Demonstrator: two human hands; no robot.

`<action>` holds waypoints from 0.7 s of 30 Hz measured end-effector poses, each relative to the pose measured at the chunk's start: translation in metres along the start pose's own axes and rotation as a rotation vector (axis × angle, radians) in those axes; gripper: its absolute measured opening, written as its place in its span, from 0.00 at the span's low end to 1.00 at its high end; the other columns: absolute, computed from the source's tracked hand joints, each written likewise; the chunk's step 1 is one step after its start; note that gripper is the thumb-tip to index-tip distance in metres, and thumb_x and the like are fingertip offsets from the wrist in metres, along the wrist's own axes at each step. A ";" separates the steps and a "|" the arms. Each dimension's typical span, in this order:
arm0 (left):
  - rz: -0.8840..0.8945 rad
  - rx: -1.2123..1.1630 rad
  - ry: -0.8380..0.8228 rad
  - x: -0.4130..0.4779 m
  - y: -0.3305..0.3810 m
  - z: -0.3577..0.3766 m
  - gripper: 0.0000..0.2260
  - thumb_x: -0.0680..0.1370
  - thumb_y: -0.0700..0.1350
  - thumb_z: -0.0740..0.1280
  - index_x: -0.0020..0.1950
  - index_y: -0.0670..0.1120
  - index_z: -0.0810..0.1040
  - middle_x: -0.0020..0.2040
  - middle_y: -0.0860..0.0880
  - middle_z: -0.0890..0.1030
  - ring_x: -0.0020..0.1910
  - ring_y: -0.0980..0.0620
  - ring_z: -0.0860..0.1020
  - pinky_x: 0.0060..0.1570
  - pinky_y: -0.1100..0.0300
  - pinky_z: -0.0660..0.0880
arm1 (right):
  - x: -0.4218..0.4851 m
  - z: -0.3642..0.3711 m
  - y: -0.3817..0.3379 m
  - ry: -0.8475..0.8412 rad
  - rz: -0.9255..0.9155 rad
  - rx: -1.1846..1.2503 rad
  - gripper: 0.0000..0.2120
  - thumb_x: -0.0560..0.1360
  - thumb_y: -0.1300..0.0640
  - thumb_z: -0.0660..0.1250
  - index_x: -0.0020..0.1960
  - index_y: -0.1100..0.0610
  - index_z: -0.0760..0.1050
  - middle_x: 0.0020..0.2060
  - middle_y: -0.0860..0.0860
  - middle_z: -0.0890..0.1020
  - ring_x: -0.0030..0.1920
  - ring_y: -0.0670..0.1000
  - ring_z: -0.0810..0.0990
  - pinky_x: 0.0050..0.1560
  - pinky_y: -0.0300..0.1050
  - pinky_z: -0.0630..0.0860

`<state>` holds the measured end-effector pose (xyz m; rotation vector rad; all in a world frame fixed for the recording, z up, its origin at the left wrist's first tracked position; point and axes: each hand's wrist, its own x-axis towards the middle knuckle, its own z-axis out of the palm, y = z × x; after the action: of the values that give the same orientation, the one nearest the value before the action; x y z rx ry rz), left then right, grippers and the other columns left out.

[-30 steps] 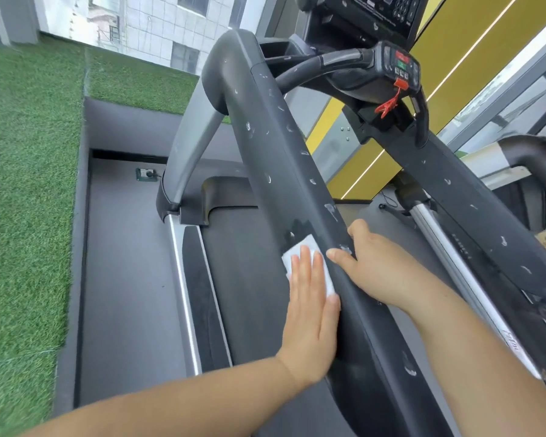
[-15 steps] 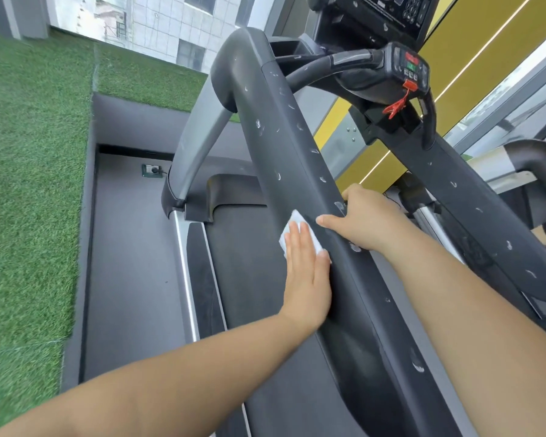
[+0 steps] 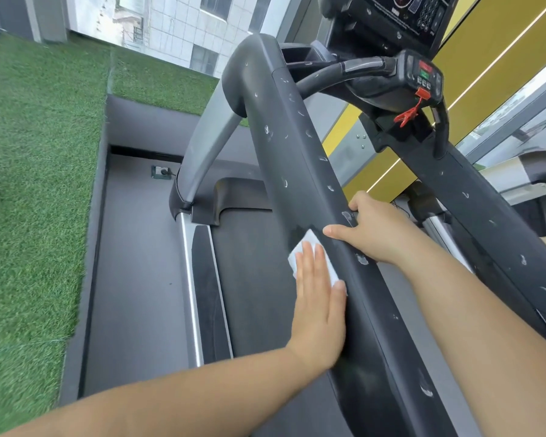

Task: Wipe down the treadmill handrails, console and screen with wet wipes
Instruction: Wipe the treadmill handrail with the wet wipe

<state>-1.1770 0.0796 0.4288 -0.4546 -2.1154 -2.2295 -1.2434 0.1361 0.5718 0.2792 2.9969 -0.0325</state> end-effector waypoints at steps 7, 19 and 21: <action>-0.126 0.086 0.116 0.016 -0.004 0.000 0.22 0.82 0.46 0.31 0.75 0.39 0.38 0.76 0.41 0.35 0.76 0.48 0.36 0.75 0.54 0.39 | 0.000 0.001 0.002 -0.003 -0.018 0.042 0.30 0.75 0.42 0.66 0.68 0.57 0.63 0.61 0.54 0.74 0.55 0.53 0.72 0.45 0.44 0.65; 0.150 0.183 -0.098 0.014 -0.013 -0.013 0.24 0.78 0.56 0.42 0.71 0.55 0.34 0.73 0.59 0.33 0.72 0.62 0.31 0.70 0.66 0.31 | 0.003 0.005 0.010 0.005 -0.049 0.065 0.29 0.74 0.40 0.66 0.67 0.57 0.65 0.43 0.46 0.70 0.48 0.50 0.69 0.40 0.42 0.64; 0.121 0.155 -0.067 0.030 -0.018 -0.014 0.23 0.80 0.54 0.43 0.72 0.53 0.35 0.73 0.58 0.34 0.72 0.62 0.31 0.72 0.63 0.33 | 0.003 0.005 0.011 0.001 -0.055 0.066 0.29 0.74 0.40 0.66 0.67 0.57 0.65 0.39 0.44 0.67 0.47 0.50 0.68 0.38 0.41 0.63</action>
<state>-1.2125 0.0728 0.4177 -0.6375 -2.2075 -1.9953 -1.2433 0.1470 0.5662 0.2035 3.0078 -0.1371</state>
